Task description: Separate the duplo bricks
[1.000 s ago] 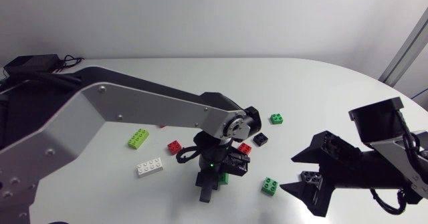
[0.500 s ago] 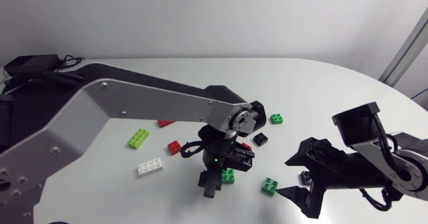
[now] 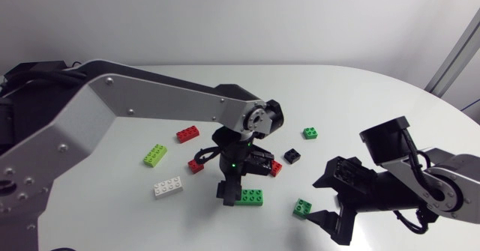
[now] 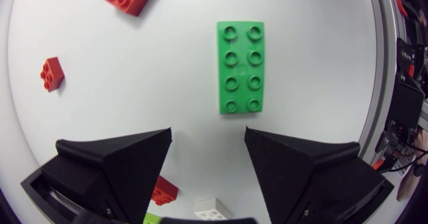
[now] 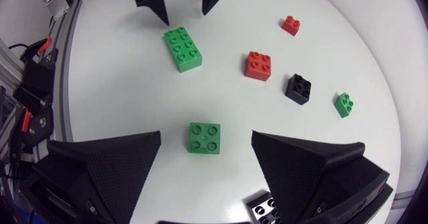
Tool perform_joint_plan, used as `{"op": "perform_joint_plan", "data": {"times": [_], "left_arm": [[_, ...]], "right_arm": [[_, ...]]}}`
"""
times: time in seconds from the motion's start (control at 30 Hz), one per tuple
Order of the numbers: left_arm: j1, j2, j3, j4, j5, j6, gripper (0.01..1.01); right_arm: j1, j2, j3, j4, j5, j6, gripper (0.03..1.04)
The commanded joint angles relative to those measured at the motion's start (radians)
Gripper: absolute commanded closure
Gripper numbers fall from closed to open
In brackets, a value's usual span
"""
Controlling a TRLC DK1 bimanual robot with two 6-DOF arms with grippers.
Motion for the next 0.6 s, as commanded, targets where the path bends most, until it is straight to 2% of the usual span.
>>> {"op": "perform_joint_plan", "data": {"times": [0.0, 0.3, 0.43, 0.5, 0.57], "left_arm": [[0.019, 0.014, -0.008, 0.006, -0.008, -0.009, 0.259], [0.062, -0.078, -0.043, 0.008, 0.018, -0.009, 0.257], [0.078, -0.122, -0.072, 0.014, 0.037, -0.010, 0.226], [0.084, -0.150, -0.088, 0.017, 0.052, -0.012, 0.225], [0.090, -0.182, -0.106, 0.022, 0.064, -0.014, 0.182]], "right_arm": [[0.018, 0.036, -0.016, 0.009, 0.017, -0.018, 0.09], [0.041, 0.092, -0.013, 0.015, 0.024, 0.000, 0.15], [0.088, 0.155, -0.024, 0.079, 0.054, 0.039, 0.15], [0.110, 0.183, -0.027, 0.106, 0.069, 0.052, 0.20], [0.117, 0.197, -0.027, 0.119, 0.070, 0.062, 0.22]]}}
